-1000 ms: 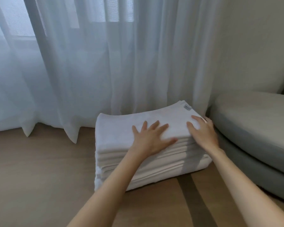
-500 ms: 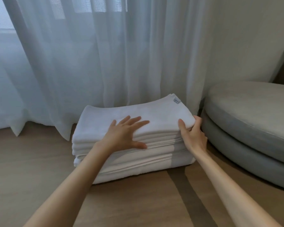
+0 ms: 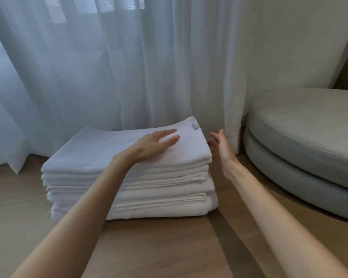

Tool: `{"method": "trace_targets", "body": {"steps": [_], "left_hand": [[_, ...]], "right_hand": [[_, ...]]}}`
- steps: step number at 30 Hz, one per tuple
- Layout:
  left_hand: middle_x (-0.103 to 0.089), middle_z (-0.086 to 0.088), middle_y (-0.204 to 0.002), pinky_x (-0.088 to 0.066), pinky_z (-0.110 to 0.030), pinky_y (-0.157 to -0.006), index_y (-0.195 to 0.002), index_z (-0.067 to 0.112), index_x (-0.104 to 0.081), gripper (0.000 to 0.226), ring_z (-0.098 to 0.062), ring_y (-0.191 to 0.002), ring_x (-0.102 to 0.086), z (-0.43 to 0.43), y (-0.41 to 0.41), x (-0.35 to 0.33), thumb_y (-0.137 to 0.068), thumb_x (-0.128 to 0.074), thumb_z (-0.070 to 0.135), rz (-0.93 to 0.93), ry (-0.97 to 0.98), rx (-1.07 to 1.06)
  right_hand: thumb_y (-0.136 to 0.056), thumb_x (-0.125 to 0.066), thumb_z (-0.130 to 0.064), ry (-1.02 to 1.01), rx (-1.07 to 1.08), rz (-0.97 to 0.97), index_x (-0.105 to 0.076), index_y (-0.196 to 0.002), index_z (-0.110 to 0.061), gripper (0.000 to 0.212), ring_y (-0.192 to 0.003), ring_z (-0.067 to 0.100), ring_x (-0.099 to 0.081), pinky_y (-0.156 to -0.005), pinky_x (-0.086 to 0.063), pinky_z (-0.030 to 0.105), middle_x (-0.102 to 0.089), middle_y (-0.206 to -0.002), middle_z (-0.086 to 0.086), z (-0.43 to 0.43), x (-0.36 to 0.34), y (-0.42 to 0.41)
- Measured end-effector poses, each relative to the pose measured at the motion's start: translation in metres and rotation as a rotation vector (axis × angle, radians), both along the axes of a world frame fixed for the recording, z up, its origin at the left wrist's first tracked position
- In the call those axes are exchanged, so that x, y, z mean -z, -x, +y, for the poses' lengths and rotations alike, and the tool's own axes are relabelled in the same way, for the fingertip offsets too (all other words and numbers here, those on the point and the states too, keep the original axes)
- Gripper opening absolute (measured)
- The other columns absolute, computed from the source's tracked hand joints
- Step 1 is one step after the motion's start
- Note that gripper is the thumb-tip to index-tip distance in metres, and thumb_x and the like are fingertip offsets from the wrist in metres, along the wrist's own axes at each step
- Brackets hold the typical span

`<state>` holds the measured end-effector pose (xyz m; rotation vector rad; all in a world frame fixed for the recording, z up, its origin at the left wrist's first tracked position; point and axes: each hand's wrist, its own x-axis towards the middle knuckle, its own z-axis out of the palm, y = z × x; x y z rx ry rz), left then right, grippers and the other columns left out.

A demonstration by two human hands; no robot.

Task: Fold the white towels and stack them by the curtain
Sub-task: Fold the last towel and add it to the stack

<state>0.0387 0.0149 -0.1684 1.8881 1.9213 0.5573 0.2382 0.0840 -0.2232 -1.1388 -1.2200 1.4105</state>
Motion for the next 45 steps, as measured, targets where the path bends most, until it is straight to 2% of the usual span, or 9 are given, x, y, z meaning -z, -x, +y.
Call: {"method": "trace_targets", "body": {"steps": [6, 10, 14, 19, 25, 29, 32, 37, 45], "left_hand": [[-0.016, 0.015, -0.158, 0.005, -0.064, -0.11, -0.148, 0.046, -0.016, 0.057, -0.02, -0.146, -0.013, 0.058, -0.03, 0.016, -0.094, -0.018, 0.065, 0.134, 0.052, -0.075], [-0.001, 0.02, -0.158, 0.012, -0.061, -0.109, -0.146, 0.052, -0.002, 0.048, -0.023, -0.148, 0.0, 0.055, -0.041, 0.044, -0.098, -0.008, 0.055, 0.27, -0.02, -0.113], [-0.003, 0.019, -0.159, 0.011, -0.058, -0.11, -0.146, 0.051, -0.003, 0.048, -0.02, -0.148, 0.0, 0.056, -0.049, 0.056, -0.099, -0.006, 0.047, 0.276, -0.057, -0.136], [-0.009, 0.016, -0.158, 0.015, -0.064, -0.104, -0.148, 0.044, -0.011, 0.054, -0.025, -0.147, 0.0, 0.078, -0.064, 0.039, -0.095, -0.007, 0.054, 0.108, 0.092, -0.232], [-0.001, 0.01, -0.16, 0.012, -0.06, -0.108, -0.151, 0.032, -0.008, 0.055, -0.018, -0.147, 0.002, 0.061, -0.095, 0.059, -0.099, -0.013, 0.047, 0.228, -0.055, -0.213], [-0.018, 0.006, -0.158, 0.001, -0.051, -0.115, -0.15, 0.03, -0.021, 0.05, -0.018, -0.146, -0.013, 0.054, -0.077, 0.034, -0.102, -0.012, 0.038, 0.147, 0.004, -0.12], [-0.026, 0.0, -0.156, -0.008, -0.046, -0.118, -0.151, 0.023, -0.023, 0.05, -0.02, -0.143, -0.023, 0.038, -0.039, 0.024, -0.103, -0.019, 0.036, 0.189, -0.066, -0.157], [-0.017, 0.002, -0.159, -0.008, -0.05, -0.116, -0.152, 0.026, -0.017, 0.052, -0.018, -0.145, -0.018, 0.023, 0.024, 0.014, -0.101, -0.029, 0.034, 0.368, 0.0, -0.233], [-0.011, 0.008, -0.16, 0.004, -0.056, -0.114, -0.148, 0.042, -0.02, 0.053, -0.018, -0.147, -0.008, 0.0, 0.087, 0.027, -0.097, -0.013, 0.055, 0.415, 0.132, -0.447]], "right_hand": [[-0.102, -0.021, -0.049, 0.139, -0.324, 0.302, -0.063, -0.117, -0.011, 0.058, -0.109, 0.023, -0.061, -0.096, -0.046, 0.03, -0.067, -0.114, 0.011, 0.007, 0.001, 0.023], [-0.104, -0.021, -0.041, -0.027, -0.287, 0.252, -0.034, -0.146, -0.009, 0.054, -0.136, 0.017, -0.038, -0.112, -0.031, 0.025, -0.042, -0.146, 0.006, -0.001, 0.005, 0.031], [-0.106, -0.019, -0.023, -0.193, -0.202, 0.125, -0.023, -0.148, -0.009, 0.045, -0.137, 0.009, -0.034, -0.095, -0.031, 0.005, -0.035, -0.148, 0.001, -0.017, 0.012, 0.028], [-0.105, -0.023, -0.034, -0.072, -0.267, 0.169, -0.059, -0.103, -0.02, 0.039, -0.076, -0.013, -0.063, -0.076, -0.049, 0.013, -0.067, -0.091, -0.009, -0.014, 0.013, 0.021], [-0.105, -0.025, -0.023, 0.005, -0.135, 0.137, -0.047, -0.135, -0.004, 0.041, -0.11, 0.015, -0.057, -0.085, -0.047, 0.017, -0.06, -0.121, 0.009, -0.036, 0.037, 0.013], [-0.102, -0.036, -0.015, -0.089, -0.093, -0.112, -0.059, -0.117, -0.011, 0.028, -0.106, 0.011, -0.061, -0.085, -0.046, 0.022, -0.063, -0.118, 0.007, -0.014, 0.016, 0.002], [-0.101, -0.031, -0.015, -0.268, 0.115, -0.431, -0.053, -0.132, -0.009, 0.038, -0.126, 0.021, -0.047, -0.094, -0.036, 0.026, -0.053, -0.135, 0.008, 0.01, -0.016, 0.001], [-0.098, -0.032, -0.015, -0.593, -0.246, -0.95, -0.036, -0.144, -0.01, 0.047, -0.14, 0.027, -0.026, -0.114, -0.017, 0.037, -0.035, -0.15, 0.009, 0.004, -0.051, 0.076], [-0.099, -0.013, -0.038, -0.54, -0.323, -1.358, -0.014, -0.151, -0.038, 0.052, -0.147, 0.028, 0.002, -0.114, 0.013, 0.051, -0.006, -0.161, 0.002, 0.003, -0.016, 0.106]]}}
